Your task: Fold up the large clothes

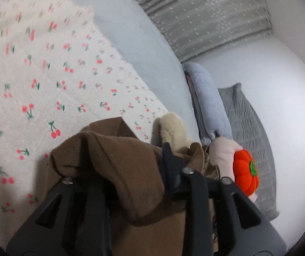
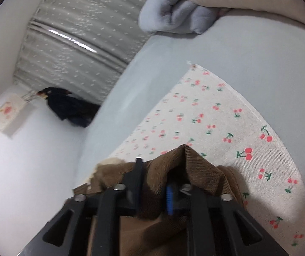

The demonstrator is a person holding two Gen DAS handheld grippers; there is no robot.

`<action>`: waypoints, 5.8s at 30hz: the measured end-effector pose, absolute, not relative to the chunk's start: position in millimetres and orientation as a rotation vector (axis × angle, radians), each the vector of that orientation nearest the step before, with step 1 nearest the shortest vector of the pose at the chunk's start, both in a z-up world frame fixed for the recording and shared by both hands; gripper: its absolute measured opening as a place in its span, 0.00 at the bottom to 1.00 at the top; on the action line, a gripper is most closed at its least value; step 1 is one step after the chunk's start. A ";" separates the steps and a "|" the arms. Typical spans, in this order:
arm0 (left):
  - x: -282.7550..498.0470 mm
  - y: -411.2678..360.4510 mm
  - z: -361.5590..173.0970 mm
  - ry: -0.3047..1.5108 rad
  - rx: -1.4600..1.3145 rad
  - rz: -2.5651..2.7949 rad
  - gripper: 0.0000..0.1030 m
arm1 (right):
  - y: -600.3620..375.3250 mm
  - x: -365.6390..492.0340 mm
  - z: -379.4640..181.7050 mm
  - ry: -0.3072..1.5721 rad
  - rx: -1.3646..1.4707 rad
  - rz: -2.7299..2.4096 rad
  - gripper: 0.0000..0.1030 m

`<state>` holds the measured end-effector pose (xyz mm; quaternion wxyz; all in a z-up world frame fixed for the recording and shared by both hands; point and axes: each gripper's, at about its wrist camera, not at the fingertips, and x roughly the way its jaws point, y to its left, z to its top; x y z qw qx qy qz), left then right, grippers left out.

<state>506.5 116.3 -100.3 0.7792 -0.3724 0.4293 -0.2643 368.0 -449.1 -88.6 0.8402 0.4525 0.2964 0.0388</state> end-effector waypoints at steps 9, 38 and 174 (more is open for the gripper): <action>492.2 100.0 -53.3 0.790 -0.305 -0.381 0.89 | -445.4 356.6 -32.1 0.610 0.606 -0.001 0.70; 553.0 83.8 -128.0 0.886 -0.374 -0.104 0.39 | -420.7 466.0 -110.0 0.827 0.365 -0.294 0.22; 240.4 -283.9 -76.1 0.722 0.326 -0.950 0.48 | -451.4 205.5 -131.6 0.510 1.326 0.116 0.66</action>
